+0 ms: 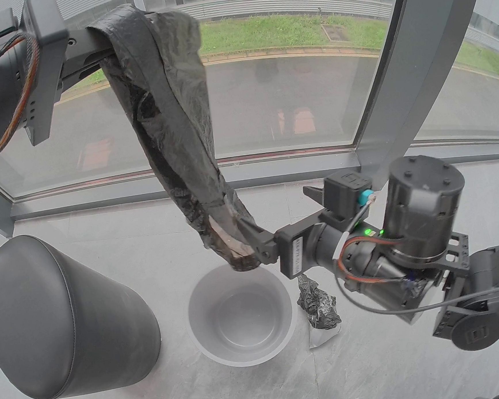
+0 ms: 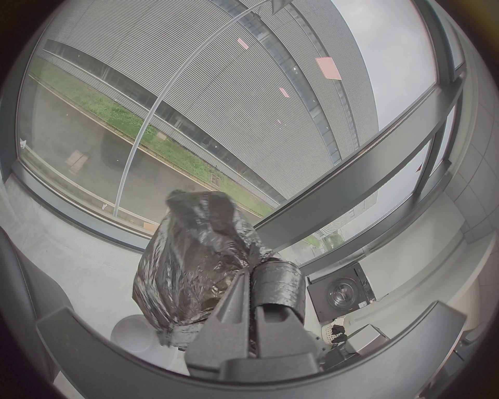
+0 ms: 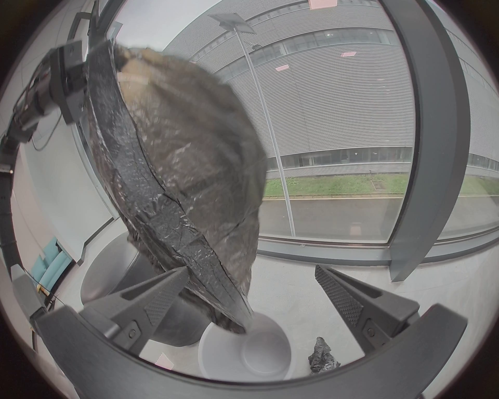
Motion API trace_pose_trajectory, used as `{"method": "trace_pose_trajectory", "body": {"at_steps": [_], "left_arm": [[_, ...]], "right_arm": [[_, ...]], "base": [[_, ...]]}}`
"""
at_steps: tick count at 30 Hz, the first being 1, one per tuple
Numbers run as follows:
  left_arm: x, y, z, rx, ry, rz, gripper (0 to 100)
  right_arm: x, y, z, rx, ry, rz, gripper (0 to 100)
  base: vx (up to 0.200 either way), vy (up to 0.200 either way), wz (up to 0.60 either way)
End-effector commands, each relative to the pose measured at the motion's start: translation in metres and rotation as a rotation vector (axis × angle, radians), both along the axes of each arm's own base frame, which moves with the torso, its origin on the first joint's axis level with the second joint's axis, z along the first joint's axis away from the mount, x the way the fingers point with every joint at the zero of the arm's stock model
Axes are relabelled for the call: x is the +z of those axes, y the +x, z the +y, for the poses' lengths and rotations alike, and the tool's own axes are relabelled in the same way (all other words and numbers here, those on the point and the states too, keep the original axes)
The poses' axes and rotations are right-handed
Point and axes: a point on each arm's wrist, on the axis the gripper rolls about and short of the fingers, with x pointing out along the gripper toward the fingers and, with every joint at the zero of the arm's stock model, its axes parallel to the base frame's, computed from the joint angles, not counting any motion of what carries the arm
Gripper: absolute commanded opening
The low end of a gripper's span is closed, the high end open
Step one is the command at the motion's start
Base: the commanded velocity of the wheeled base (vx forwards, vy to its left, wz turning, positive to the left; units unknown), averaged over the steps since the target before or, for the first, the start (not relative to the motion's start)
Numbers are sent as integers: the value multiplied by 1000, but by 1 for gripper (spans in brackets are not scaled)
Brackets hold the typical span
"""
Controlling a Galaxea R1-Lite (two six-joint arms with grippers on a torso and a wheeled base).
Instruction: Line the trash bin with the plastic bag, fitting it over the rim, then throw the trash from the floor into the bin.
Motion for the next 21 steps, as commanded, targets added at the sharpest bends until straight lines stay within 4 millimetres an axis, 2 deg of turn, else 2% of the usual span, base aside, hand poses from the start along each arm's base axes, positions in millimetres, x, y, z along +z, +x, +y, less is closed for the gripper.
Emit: {"method": "trace_pose_trajectory", "body": {"at_steps": [1, 6, 9, 11, 15, 21], "left_arm": [[-2, 0, -5, -18, 1, 9, 0], [-1, -1, -4, -18, -3, 10, 0], [-1, -1, -3, -18, -4, 9, 0], [-1, -1, -3, -18, -4, 9, 0], [0, -1, -4, -18, -5, 8, 0], [-1, -1, -4, -15, -5, 10, 0]], "right_arm": [[-30, 10, 37, 33, -49, 35, 100], [-38, 10, 53, 56, -56, 38, 100], [-39, 10, 54, 57, -57, 39, 100], [-48, 12, 57, 57, -75, 52, 100], [-53, 13, 59, 59, -82, 61, 100], [-58, 6, 63, 80, -98, 70, 100]], "base": [[0, 0, 0], [0, 0, 0], [0, 0, 0], [0, 0, 0], [0, 0, 0], [0, 0, 0]]}}
